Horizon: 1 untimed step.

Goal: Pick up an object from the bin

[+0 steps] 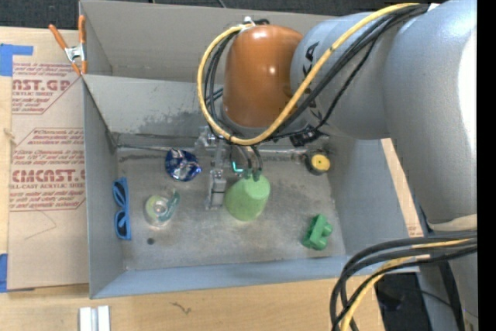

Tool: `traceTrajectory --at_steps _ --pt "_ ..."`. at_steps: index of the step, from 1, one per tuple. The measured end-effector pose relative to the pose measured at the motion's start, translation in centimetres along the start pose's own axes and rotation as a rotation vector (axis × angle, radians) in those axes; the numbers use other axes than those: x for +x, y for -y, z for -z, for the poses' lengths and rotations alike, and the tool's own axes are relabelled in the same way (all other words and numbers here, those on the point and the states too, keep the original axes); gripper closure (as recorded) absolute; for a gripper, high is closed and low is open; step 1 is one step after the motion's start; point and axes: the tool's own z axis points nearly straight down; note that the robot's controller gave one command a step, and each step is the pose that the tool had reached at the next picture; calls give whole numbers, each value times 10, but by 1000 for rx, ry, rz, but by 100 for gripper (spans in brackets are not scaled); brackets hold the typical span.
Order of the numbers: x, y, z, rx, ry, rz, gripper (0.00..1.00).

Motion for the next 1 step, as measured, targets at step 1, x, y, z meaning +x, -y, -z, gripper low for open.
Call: traceTrajectory --at_steps 1 --pt "-18 -61 -73 -6 21 -15 0"
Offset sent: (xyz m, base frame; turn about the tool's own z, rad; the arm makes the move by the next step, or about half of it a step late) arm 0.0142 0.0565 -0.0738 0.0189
